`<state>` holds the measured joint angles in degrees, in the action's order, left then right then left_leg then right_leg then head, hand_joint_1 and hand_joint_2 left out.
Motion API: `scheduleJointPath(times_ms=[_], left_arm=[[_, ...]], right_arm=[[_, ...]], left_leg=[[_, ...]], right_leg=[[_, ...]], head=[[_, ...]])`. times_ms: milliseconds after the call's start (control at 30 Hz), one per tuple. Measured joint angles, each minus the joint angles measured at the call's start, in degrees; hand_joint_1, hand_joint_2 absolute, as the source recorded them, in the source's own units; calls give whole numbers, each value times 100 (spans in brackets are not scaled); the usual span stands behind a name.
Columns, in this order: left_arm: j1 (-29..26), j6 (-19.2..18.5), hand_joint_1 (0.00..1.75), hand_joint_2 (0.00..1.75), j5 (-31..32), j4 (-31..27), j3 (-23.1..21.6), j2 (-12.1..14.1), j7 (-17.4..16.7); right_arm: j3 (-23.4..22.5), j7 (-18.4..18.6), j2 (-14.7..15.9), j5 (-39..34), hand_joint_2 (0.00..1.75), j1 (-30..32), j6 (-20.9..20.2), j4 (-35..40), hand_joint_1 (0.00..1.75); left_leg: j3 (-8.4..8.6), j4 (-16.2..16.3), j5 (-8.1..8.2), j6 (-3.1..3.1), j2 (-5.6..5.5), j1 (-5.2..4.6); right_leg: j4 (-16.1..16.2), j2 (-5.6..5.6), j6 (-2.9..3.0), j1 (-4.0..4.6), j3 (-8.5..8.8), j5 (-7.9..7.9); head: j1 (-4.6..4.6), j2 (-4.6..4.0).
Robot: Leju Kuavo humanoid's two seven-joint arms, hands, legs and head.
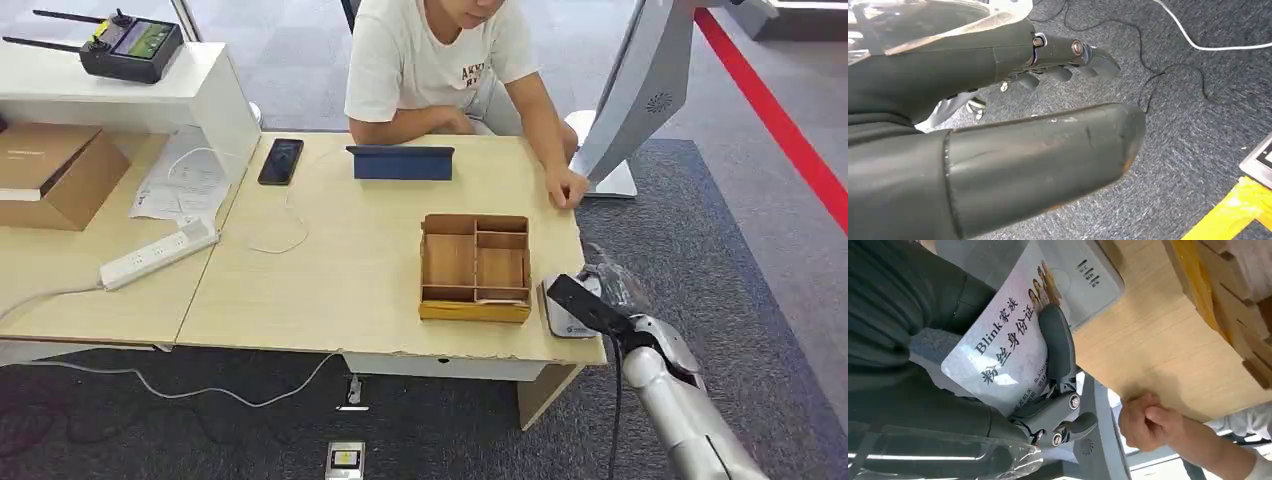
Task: Pass the card to the sensor for recognition and then transmit it.
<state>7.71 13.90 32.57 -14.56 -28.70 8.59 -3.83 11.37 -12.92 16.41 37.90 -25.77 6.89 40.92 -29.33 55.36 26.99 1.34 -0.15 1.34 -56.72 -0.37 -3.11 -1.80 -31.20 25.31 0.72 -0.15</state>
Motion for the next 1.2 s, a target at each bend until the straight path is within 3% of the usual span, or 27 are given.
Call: scheduleJointPath(times_ms=[1200], left_arm=[[3,-35,0,0,72,26,-109,-2,35]], right_arm=[[0,-157,-111,-188,175,-108,206,-499,175]], left_leg=[[1,0,0,0,1,0]], right_leg=[[0,0,0,0,2,0]], head=[[0,0]])
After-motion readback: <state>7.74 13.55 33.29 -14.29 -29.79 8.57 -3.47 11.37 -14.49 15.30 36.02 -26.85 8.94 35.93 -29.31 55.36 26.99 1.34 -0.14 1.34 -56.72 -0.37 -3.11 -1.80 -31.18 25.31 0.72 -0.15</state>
